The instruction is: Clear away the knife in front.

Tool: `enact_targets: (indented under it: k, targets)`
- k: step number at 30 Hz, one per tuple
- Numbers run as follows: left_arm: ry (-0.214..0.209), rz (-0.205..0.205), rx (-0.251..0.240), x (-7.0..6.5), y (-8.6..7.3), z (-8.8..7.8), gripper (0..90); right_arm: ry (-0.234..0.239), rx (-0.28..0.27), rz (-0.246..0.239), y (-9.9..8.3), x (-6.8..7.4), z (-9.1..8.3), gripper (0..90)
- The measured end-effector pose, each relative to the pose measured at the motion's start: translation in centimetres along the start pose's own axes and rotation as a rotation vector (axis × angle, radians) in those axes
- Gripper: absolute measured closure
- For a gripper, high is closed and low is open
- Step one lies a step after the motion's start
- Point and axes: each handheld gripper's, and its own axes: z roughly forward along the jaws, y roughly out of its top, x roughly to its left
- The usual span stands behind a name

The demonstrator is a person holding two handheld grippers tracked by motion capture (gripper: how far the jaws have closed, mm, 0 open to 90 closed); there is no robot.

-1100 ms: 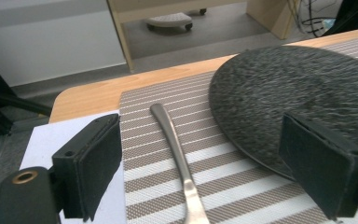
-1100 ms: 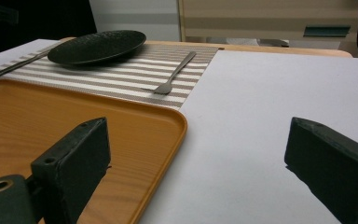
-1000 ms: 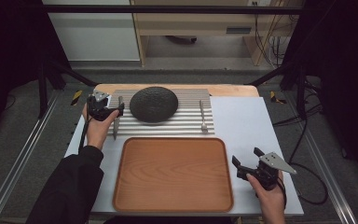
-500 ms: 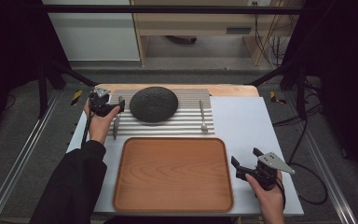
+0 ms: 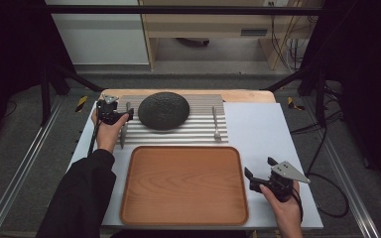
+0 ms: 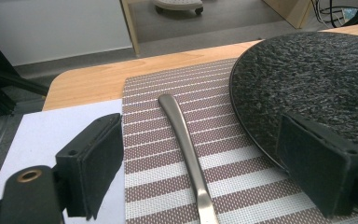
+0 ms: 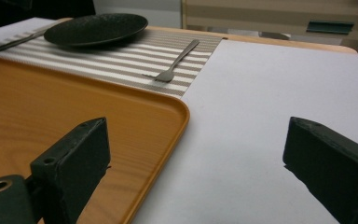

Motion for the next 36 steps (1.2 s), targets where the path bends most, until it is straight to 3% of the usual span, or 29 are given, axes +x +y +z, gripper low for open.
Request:
enact_targets:
  k: [2,6,8,12,17,25,36]
  targets:
    - [-0.001,0.002,0.003,0.1,-0.1,0.0,14.8,0.008,0.013,-0.032,0.1,0.0,-0.2,7.4]
    - [0.000,-0.002,0.024,0.1,-0.3,0.3,14.8,0.004,0.017,-0.043,-0.2,-0.3,-0.6,6.7]
    - [-0.006,-0.019,0.039,0.1,-0.4,0.5,14.9,-0.007,-0.002,-0.029,-0.7,-0.7,-1.2,6.6]
    - [-0.009,-0.014,0.051,0.0,-0.6,0.7,16.6,-0.001,-0.029,-0.012,-0.6,-1.0,-1.5,6.3]
    - [-0.003,-0.015,0.063,-0.1,-0.9,0.9,18.9,0.020,-0.021,0.009,-0.8,-1.2,-1.2,6.3]
    - [-0.006,-0.034,0.087,0.3,-1.6,1.2,20.7,0.030,-0.019,0.003,-0.8,-1.1,-1.1,6.4]
    - [-0.017,-0.027,0.127,0.0,-1.9,1.5,28.5,0.040,-0.017,0.008,-0.8,-1.0,-1.1,6.4]
